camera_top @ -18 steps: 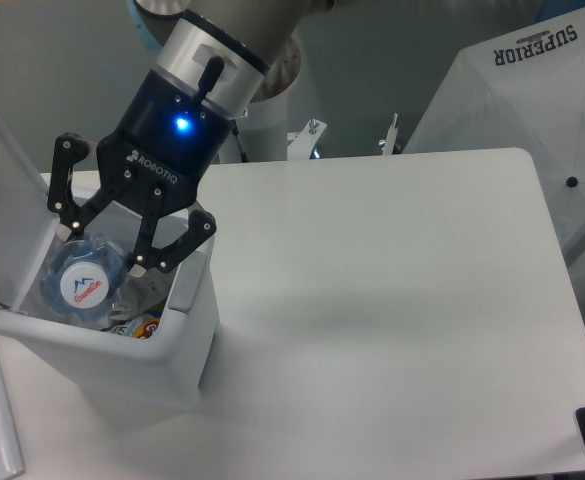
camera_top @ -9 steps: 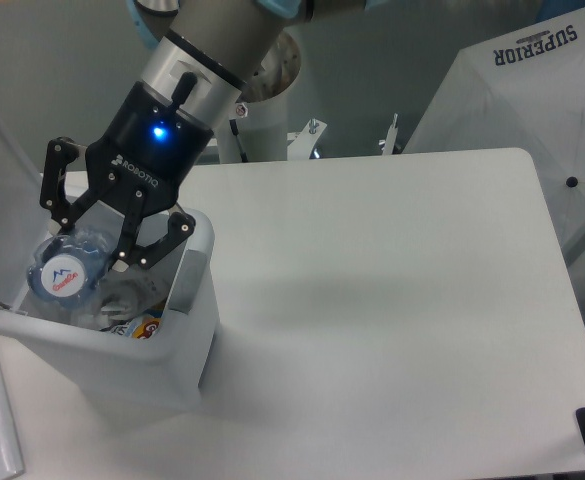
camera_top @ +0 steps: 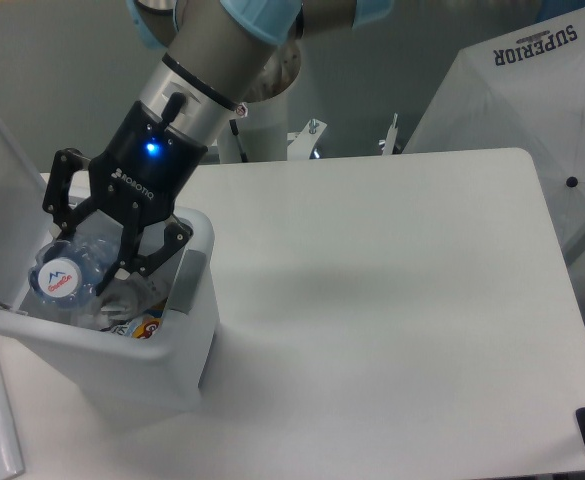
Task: Place the trash in the trash can
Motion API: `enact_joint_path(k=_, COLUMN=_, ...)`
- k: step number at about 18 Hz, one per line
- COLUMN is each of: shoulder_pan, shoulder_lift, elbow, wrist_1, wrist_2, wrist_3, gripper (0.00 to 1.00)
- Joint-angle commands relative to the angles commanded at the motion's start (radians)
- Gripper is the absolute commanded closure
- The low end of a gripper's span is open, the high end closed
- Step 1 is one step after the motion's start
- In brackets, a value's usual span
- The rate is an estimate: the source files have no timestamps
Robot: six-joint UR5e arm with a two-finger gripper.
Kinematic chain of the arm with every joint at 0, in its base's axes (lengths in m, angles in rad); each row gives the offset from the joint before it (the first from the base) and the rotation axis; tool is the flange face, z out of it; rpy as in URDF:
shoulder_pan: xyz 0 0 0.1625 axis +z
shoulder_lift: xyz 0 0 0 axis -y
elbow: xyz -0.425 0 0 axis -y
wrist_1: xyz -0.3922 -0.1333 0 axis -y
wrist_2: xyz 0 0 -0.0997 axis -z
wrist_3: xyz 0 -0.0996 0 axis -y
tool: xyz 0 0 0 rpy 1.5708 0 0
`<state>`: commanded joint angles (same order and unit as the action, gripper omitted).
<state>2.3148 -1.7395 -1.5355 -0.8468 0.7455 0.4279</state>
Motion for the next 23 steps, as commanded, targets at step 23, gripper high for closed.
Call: enact_joint_path(k=23, shoulder_pan=0.334, shoulder_lift=-0.023, elbow=0.054, wrist_1=0.0, wrist_2=0.0, wrist_3=0.006, gripper=0.0)
